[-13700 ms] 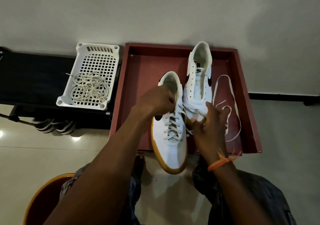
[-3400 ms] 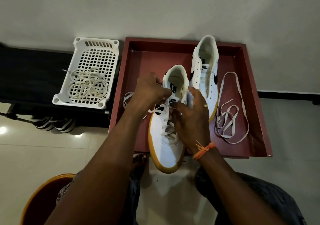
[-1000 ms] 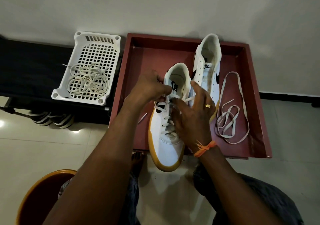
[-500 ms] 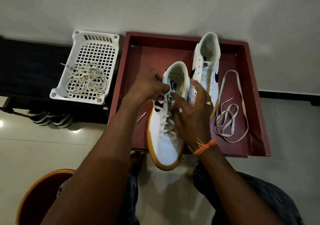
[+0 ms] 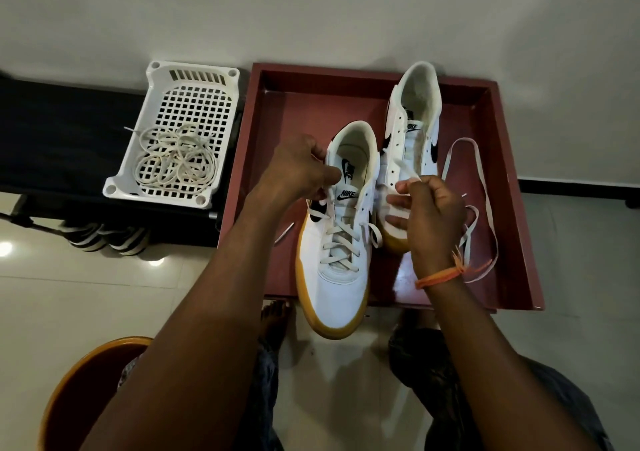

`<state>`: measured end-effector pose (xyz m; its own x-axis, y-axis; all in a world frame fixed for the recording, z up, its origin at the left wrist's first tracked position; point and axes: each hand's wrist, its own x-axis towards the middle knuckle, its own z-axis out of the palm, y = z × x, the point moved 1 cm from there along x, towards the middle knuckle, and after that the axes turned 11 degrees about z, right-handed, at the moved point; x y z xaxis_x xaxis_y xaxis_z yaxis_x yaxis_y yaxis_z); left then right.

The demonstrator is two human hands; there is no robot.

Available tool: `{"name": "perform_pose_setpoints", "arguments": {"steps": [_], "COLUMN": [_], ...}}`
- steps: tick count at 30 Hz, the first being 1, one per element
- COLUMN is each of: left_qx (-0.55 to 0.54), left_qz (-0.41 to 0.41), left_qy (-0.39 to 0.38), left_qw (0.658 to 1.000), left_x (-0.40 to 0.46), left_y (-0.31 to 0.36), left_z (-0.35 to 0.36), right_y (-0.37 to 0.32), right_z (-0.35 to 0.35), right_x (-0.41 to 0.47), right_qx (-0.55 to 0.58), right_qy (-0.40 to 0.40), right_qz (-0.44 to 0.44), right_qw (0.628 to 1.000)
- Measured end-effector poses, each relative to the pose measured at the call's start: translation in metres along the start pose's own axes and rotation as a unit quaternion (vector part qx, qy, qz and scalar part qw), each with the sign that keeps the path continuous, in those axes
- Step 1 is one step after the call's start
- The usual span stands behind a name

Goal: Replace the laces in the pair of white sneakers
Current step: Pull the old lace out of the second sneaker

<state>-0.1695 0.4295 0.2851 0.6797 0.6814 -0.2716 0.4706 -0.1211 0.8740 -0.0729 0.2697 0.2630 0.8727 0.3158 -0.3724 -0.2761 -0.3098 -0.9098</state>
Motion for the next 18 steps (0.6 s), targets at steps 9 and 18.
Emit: {"name": "perform_pose_setpoints", "arguments": {"steps": [9,18], "left_qx": [0.029,0.007], "left_qz": [0.021,0.009], "left_qy": [-0.004,0.013], "left_qw": [0.999,1.000], "left_x": [-0.005,-0.001], "left_y": [0.004,0.001], "left_z": [0.001,-0.001], "right_y": [0.000,0.010], "right_z": [-0.008,0.018], "right_x": [0.003,-0.039], "right_qx": [-0.303,-0.410], "right_qy": [-0.002,-0.043], "right_qz": [-0.215,-0.355], "right_qw": [0.929,0.839]}}
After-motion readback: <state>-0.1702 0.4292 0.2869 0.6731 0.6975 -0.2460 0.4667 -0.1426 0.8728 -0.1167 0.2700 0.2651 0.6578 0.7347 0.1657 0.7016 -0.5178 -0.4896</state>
